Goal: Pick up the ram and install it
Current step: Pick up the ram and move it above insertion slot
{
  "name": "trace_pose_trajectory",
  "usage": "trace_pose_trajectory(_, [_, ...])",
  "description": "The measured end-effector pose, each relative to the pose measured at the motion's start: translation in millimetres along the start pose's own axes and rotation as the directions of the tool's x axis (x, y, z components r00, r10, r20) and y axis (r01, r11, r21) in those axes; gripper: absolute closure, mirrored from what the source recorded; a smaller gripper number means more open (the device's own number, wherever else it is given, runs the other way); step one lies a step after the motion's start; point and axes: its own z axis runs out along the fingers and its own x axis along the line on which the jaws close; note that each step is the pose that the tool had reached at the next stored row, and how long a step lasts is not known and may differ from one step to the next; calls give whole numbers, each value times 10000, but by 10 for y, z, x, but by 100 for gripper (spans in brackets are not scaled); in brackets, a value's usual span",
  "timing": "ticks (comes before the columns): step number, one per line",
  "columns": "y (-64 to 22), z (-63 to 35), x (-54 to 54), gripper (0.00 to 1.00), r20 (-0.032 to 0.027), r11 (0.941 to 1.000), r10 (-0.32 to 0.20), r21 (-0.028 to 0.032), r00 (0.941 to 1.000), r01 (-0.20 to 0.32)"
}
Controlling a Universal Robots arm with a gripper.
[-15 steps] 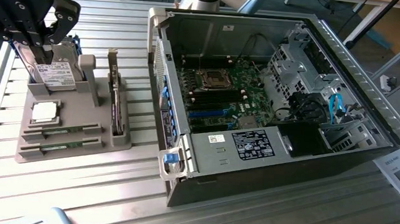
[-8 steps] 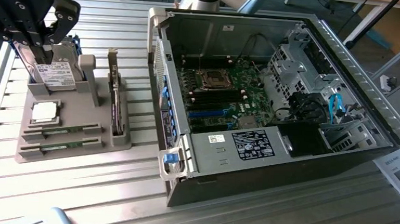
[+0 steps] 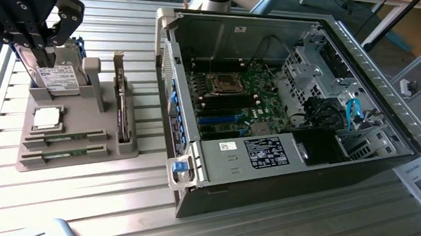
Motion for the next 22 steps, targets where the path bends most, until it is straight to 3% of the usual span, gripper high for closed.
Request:
trace_pose_trajectory(4, [0, 0, 0, 89, -5, 9999, -112, -3, 9999, 112])
trace_pose_trajectory(12, [0, 0, 0, 89, -44, 9946, -1041, -35, 9946, 1041])
trace_pose_trajectory(18, [0, 0, 0, 89, -70, 9861, -1660, -54, 9861, 1660])
trace_pose_trajectory(22, [0, 0, 0, 89, -91, 9750, -2222, -73, 9750, 2222])
